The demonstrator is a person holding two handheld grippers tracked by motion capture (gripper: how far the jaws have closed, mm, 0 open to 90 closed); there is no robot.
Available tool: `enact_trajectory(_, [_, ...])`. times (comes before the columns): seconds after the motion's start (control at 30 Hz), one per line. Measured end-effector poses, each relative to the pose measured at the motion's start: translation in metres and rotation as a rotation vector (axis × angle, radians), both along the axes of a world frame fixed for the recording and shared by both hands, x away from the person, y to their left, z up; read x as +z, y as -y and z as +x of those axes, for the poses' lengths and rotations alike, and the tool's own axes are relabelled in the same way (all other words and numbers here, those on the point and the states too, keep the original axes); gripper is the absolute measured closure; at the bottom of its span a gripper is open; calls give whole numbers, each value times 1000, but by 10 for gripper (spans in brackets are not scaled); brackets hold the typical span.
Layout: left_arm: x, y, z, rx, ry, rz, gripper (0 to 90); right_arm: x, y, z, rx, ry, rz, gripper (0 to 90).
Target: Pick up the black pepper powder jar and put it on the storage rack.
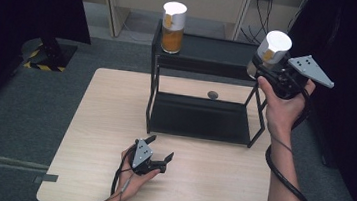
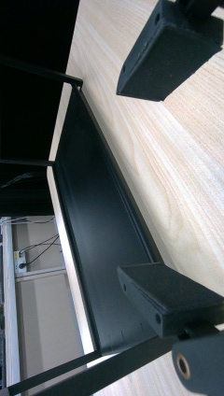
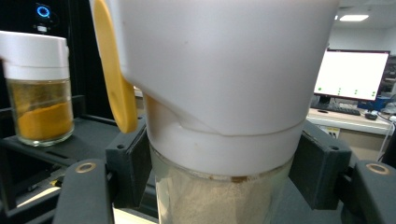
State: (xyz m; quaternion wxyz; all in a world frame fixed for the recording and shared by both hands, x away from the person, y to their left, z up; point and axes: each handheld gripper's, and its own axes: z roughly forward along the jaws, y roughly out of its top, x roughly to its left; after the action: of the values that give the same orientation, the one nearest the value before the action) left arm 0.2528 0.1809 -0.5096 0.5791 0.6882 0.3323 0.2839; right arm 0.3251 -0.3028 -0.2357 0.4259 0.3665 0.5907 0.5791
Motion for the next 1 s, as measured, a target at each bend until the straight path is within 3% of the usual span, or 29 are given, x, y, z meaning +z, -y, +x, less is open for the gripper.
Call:
enact_trajectory(0.5, [0,0,0,0,2,-2,111,18,-1,20,-51,-40,14,309])
enact_trajectory(1.0, [-1,0,0,-2,-1,-6,111,36,-4,42,-99,-98,-8,308])
